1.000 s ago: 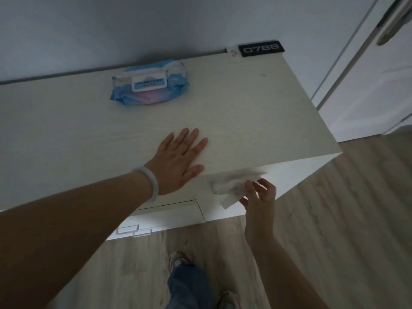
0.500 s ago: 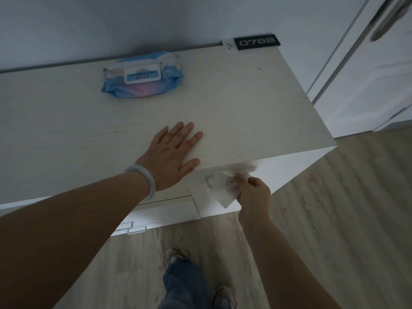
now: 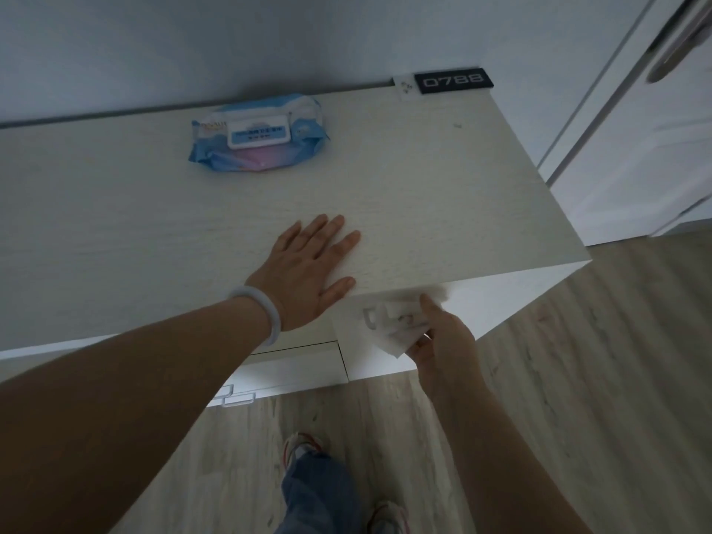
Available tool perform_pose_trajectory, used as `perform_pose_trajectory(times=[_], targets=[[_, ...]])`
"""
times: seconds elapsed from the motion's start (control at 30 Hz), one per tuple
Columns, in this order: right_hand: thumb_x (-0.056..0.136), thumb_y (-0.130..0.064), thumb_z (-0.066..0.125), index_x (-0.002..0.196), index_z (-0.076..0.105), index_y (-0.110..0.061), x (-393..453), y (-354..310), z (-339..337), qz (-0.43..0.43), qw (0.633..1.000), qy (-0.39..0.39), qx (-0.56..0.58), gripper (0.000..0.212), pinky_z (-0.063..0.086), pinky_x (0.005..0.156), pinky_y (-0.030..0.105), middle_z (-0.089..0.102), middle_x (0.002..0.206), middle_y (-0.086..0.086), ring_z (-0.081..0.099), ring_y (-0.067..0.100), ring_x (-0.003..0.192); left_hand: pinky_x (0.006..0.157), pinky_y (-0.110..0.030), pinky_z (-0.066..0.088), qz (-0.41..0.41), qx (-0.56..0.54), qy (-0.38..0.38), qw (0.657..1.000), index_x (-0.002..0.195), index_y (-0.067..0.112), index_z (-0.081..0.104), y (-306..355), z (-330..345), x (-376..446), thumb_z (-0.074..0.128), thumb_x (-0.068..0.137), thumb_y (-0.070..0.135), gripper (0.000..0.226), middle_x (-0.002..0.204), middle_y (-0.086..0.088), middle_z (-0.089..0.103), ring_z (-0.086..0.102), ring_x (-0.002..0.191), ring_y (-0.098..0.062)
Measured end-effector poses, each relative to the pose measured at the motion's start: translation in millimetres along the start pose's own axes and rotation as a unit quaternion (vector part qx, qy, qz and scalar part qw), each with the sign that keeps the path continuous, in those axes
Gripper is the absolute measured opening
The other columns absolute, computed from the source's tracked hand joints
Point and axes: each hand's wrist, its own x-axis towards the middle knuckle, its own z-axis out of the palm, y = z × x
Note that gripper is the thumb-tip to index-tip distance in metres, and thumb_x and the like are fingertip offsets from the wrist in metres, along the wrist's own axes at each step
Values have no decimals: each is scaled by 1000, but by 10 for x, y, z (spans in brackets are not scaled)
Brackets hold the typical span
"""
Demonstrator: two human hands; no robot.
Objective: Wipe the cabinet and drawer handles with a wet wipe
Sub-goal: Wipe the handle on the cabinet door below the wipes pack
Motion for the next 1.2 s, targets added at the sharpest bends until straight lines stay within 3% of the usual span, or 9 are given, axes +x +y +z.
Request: perform_pose_trajectory(times=[0.13, 0.33, 0.5, 0.57, 0.63, 0.73, 0.93, 1.03, 1.2], targets=[[91, -31, 64, 104, 60, -3, 46, 133, 49, -31, 996, 77, -26, 31, 56, 85, 48, 66, 103, 13, 65, 27, 96, 120, -45, 9, -2, 1, 1, 1000, 153, 28, 11, 3, 5, -4, 10, 92, 61, 69, 161, -4, 11, 8, 149, -22], [86, -25, 70, 83, 65, -10, 105, 378, 135, -86, 984, 123, -93, 17, 53, 77, 39, 64, 77, 3, 61, 21, 77, 120, -45, 9, 0, -7, 2, 1000, 152, 28, 11, -7, 11, -1, 10, 92, 62, 70, 161, -4, 10, 7, 149, -22], [89, -25, 67, 59, 48, -10, 124, 282, 57, -78, 985, 139, -68, 39, 41, 70, 33, 35, 55, 1, 34, 18, 59, 120, -45, 9, -2, -3, 3, 1000, 153, 28, 11, -15, 12, -2, 11, 92, 61, 69, 161, -4, 10, 7, 149, -22], [89, -28, 67, 53, 45, -12, 110, 312, 56, -76, 984, 151, -63, 45, 40, 69, 33, 34, 52, 0, 33, 17, 56, 120, -44, 9, -2, -6, 0, 1000, 153, 28, 10, -11, 16, -9, 11, 92, 61, 69, 161, -4, 10, 7, 149, -22], [90, -28, 67, 56, 59, -12, 21, 388, 164, -64, 984, 152, -63, 38, 48, 69, 34, 53, 55, 0, 51, 17, 61, 120, -44, 8, -2, -6, -3, 1000, 153, 29, 9, -6, 16, -6, 11, 92, 61, 69, 161, -4, 8, 6, 149, -22], [92, -21, 64, 78, 70, -10, -145, 552, 376, -31, 991, 129, -25, 19, 58, 76, 35, 71, 82, 5, 69, 20, 83, 120, -45, 7, -3, -7, -4, 1000, 153, 29, 8, -10, 12, -4, 11, 92, 61, 68, 161, -4, 7, 4, 149, -22], [90, -25, 65, 69, 61, -15, -60, 305, 121, -41, 985, 127, -109, 24, 53, 89, 53, 69, 90, 15, 66, 28, 83, 120, -45, 9, -3, -10, -3, 1000, 153, 27, 12, 0, -5, -10, 11, 91, 61, 70, 161, -4, 9, 7, 149, -23], [83, -22, 74, 68, 68, -10, -53, 318, 149, -23, 989, 103, -106, 21, 55, 89, 50, 72, 75, 7, 68, 24, 82, 120, -45, 9, -1, -6, 0, 1000, 153, 27, 12, 2, -8, -8, 11, 92, 61, 70, 161, -4, 10, 8, 149, -23], [80, -17, 77, 73, 68, -10, -99, 355, 235, 22, 991, 97, -85, 13, 54, 90, 48, 72, 80, 4, 68, 27, 87, 120, -45, 8, -2, -4, -1, 1000, 153, 28, 11, -1, 0, -11, 10, 91, 61, 70, 161, -4, 9, 7, 149, -23]])
